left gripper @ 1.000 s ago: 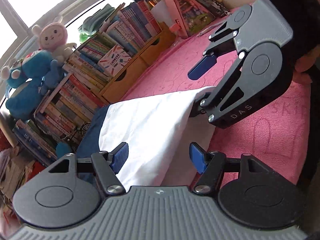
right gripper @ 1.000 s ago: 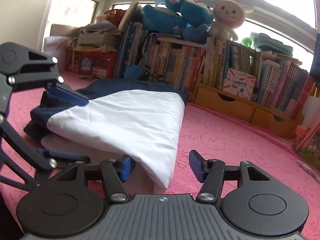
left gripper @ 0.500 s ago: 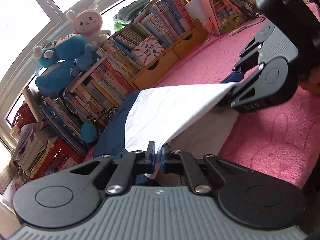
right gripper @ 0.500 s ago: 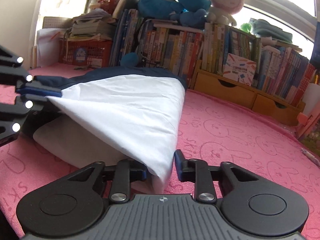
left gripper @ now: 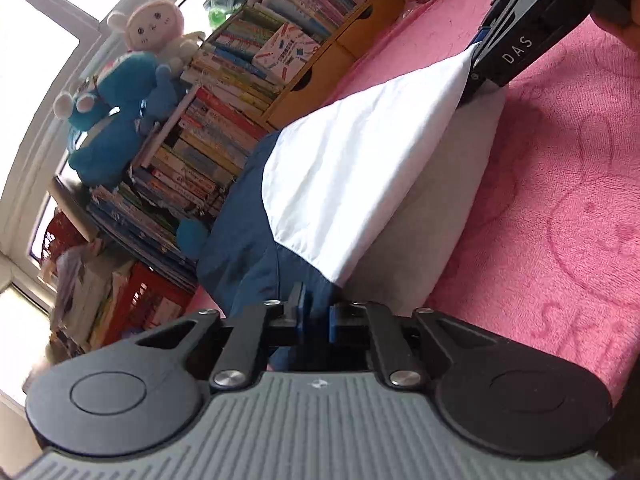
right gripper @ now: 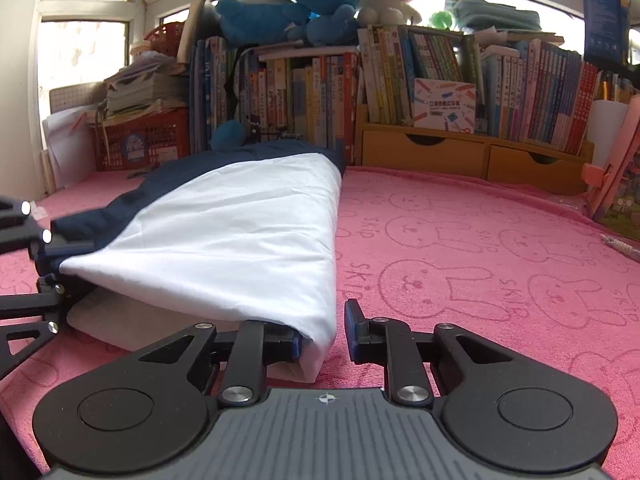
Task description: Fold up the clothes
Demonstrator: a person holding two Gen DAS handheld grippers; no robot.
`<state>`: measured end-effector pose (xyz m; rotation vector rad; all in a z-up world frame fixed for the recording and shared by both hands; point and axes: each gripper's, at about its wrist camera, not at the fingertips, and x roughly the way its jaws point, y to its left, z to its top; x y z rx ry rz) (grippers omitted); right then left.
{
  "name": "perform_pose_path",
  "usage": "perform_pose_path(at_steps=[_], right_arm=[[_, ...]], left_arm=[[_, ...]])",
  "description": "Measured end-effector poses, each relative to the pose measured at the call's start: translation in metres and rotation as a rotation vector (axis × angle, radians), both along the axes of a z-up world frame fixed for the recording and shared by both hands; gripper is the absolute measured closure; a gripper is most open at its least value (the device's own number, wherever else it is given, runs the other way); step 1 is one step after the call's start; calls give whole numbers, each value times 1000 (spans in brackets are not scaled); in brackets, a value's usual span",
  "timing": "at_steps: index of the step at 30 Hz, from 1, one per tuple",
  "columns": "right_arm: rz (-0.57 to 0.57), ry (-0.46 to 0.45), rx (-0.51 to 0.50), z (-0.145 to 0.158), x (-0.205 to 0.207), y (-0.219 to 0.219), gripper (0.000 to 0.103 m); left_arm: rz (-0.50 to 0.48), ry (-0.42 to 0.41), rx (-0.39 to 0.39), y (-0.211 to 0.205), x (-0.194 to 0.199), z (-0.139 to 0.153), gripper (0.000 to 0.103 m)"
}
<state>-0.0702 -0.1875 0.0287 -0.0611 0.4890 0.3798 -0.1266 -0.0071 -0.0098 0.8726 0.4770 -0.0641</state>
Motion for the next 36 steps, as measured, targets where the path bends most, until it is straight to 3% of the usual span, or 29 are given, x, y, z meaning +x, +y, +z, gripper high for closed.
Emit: perform_pose_path(at_steps=[9, 15, 19, 24, 27, 29, 30, 31, 33, 34, 36], right_arm=[[-8, 25, 10, 0, 3, -3, 80], [14, 37, -26, 2, 1, -6, 77], [133, 124, 5, 8, -2, -33, 75], [273, 230, 49, 17, -4, -67, 38], [219, 268, 161, 23, 11, -96, 34], [176, 300, 274, 27, 31, -112, 32], [156, 316, 332, 29, 43, -119, 31], [143, 332, 378, 28, 57, -122, 31], [135, 353, 423, 25, 86, -116, 31], [131, 363, 446, 24, 101, -114, 31], [125, 383, 490, 21, 129, -107, 30]], left_arm=[[51, 38, -71, 5, -21, -6, 98], [64, 90, -265, 23, -20, 11, 96], [67, 117, -406, 38, -18, 17, 97], [54, 171, -627, 66, -19, 25, 92], [46, 236, -796, 89, -25, 30, 82], [36, 316, -956, 109, -29, 35, 73], [18, 343, -1071, 122, -30, 40, 73], [-3, 333, -1208, 139, -29, 47, 71], [-42, 306, -1475, 172, -25, 61, 51], [-33, 279, -1571, 185, -16, 65, 47], [36, 231, -1666, 205, 9, 69, 44]])
